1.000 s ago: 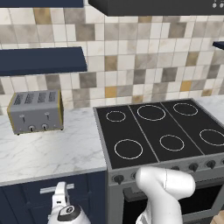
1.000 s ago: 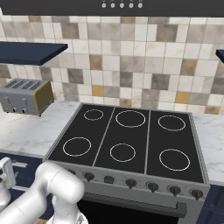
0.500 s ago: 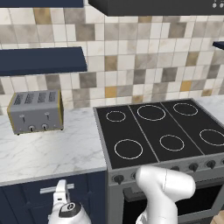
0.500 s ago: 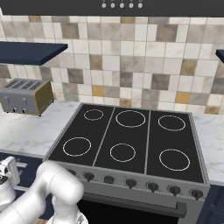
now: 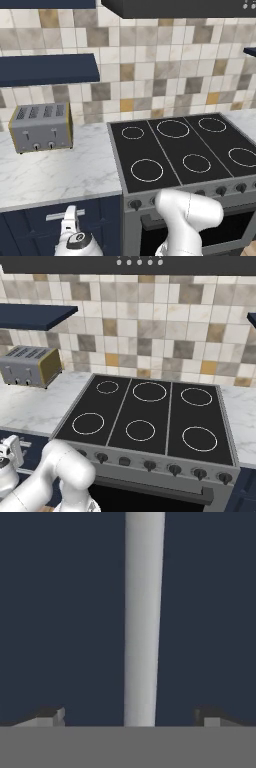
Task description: Take the tongs from the drawer on the left and place them on the dining counter next to the tray containing the kebab skewer.
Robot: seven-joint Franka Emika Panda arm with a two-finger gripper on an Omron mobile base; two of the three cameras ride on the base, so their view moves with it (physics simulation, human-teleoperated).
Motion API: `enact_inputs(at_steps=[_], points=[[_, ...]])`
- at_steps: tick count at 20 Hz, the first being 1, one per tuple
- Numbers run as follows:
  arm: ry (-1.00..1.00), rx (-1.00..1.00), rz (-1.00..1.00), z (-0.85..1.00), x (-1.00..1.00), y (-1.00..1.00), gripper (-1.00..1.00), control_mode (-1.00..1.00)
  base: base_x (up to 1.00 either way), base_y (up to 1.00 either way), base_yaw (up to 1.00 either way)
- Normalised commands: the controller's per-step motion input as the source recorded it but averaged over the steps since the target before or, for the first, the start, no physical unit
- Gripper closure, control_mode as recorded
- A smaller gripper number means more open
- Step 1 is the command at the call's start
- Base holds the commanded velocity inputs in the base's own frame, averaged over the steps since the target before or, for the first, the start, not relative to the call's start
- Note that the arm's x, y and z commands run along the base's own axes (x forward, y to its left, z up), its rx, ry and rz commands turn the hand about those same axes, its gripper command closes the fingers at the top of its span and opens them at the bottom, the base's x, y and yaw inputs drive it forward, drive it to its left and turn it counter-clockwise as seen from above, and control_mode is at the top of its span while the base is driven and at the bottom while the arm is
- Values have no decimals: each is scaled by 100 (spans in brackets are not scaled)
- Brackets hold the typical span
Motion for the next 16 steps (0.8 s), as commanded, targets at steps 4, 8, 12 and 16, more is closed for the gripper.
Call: enact_inputs(at_steps=[4,8,12,16], points=[[0,0,0,-2,3,0,100,-100,0,0,0],[0,0,0,0,0,0,100,-100,0,0,0],[0,0,0,0,0,0,100,-100,0,0,0],[0,0,0,0,0,0,100,-100,0,0,0]])
